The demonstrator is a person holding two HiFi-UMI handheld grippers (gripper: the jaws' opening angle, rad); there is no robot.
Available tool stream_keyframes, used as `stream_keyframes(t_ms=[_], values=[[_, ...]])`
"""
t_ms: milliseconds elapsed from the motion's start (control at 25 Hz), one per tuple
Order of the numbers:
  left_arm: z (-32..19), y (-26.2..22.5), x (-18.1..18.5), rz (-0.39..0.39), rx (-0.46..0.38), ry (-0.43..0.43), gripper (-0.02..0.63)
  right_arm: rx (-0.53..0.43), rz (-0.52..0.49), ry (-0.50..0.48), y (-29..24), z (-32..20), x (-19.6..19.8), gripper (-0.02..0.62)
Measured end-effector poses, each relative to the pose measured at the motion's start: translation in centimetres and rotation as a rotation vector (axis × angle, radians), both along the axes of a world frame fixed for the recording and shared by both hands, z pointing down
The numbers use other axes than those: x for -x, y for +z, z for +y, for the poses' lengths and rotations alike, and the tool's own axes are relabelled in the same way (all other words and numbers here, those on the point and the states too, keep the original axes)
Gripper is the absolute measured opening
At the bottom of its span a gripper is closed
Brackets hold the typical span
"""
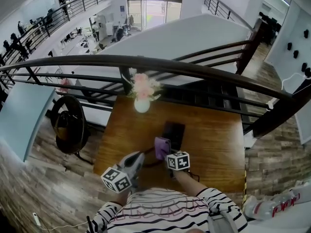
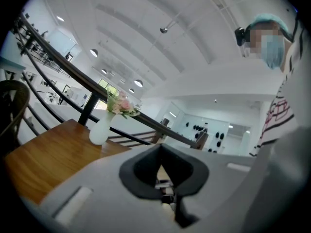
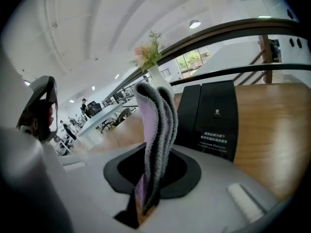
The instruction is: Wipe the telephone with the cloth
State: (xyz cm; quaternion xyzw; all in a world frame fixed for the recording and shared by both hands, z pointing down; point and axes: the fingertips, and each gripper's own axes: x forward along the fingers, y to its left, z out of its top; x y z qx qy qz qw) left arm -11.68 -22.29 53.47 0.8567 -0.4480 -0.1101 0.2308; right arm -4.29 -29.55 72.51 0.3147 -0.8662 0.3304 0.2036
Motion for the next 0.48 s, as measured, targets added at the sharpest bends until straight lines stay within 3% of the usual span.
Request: stream_keyframes(t_ms=[280,480], values=[[0.5,0.1,0.0,-0.006,0.005,-0.004,0.000,0.001,0.107,-0.019,2.3,0.1,-1.2,0.054],[0.2,0.1,-1.2,-0.008,0.002,0.031,0.000,0.013,0.102,0.066,2.2,0.1,-4.8,0.054]])
